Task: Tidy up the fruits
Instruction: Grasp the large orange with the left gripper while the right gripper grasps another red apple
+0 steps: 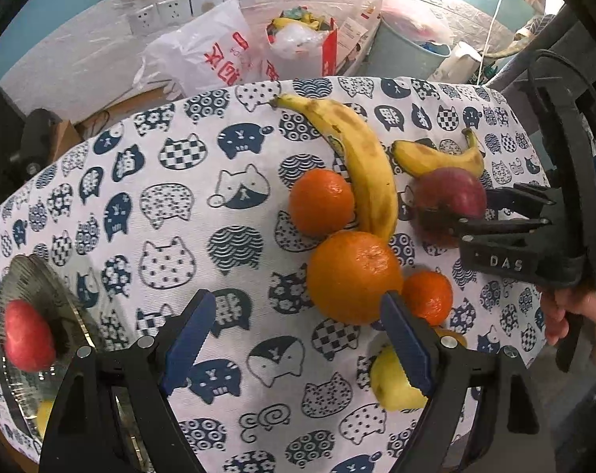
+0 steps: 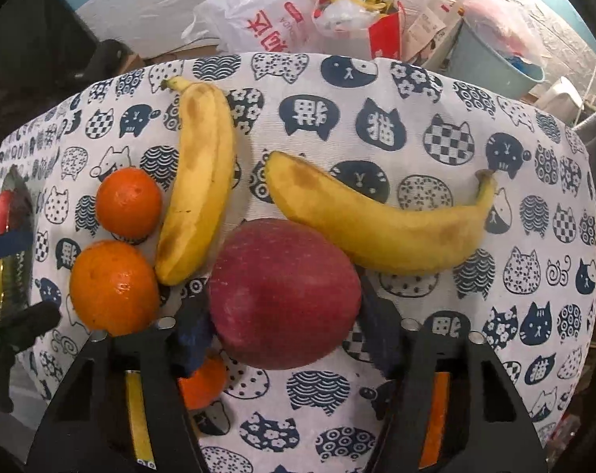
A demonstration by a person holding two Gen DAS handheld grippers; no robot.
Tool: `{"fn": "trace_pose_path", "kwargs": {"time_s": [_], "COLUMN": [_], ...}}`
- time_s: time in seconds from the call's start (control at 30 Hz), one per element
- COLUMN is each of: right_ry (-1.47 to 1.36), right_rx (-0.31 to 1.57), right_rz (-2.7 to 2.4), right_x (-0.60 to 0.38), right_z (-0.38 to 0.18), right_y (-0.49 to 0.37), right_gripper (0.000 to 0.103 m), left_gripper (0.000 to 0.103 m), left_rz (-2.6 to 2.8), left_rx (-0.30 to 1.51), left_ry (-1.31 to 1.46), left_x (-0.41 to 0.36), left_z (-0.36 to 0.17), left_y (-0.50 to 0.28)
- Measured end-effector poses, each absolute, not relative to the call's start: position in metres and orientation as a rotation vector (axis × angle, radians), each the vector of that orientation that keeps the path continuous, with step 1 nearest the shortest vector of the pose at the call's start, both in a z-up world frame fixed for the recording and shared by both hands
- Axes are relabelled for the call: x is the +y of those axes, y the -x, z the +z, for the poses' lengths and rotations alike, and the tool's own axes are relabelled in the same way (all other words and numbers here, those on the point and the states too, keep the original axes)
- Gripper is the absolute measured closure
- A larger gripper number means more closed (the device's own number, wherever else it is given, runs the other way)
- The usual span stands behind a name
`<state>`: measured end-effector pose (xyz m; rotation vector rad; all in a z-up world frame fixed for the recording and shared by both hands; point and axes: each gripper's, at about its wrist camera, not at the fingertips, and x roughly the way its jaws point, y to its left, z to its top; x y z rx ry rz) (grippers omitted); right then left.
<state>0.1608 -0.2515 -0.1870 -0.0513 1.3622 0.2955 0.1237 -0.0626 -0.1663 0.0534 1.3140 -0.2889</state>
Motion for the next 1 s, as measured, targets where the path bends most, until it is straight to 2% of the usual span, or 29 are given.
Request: {"fn": "trace_pose_path", "kwargs": {"time_s": [0.47,0.9,1.0], "right_ry": [0.064,0.020,0.026], "right_rx": [1.303,1.306,1.301], "right_rz": [0.247,0.256,0.261], "right_x": [-0.273,-0.277,-0.275], "right_z": [-0.151,-0.147,-0.146], "right_y": [-0.135,-0.132,-0.131], "right_gripper": [0.041,0.041,0.041], "left_gripper": [0.016,0.017,0.031], "left_rz": [-0.313,-0.290,-0.307], "left_rx": [1.376,1.387,1.384], "left_ry": [-0.022,-0.084,-0.076], "left_x": [-0.097,-0.108,-0.108], "left_z": [-0.187,-0.215,-0.217], "left_y": [-0.135,-0.134,-0.136]}}
